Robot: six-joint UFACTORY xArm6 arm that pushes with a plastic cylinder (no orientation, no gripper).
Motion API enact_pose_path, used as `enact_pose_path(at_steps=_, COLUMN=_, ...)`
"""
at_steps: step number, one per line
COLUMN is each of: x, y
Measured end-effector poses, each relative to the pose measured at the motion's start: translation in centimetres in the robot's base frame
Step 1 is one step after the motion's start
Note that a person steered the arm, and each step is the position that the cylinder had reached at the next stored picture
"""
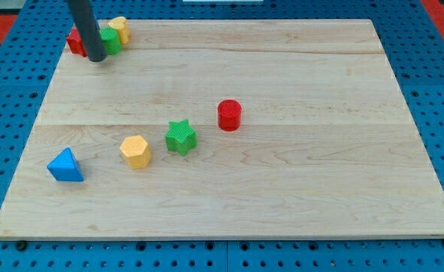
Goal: Keep the red circle to the right of the yellow heart
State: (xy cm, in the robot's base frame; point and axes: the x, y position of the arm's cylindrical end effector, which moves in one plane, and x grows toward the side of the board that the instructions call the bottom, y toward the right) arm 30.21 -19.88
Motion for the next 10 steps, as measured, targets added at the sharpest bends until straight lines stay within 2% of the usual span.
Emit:
enact_pose_path(at_steps=2, x=1.4, y=16.6)
enact_pose_path(at_steps=3, x=6.2, y=25.8)
enact_pose_path(at_steps=4, x=10.9, y=30.6)
enact_pose_path(at_steps=5, x=13.2, y=30.0)
enact_pose_path(at_steps=7, x=14.1, y=21.4)
enact_pose_path(at_steps=8, x=10.7, y=15.6)
enact_pose_path(at_steps=9, x=4.3, y=11.9)
enact_pose_path(at_steps=10, x=2.6, y=10.9)
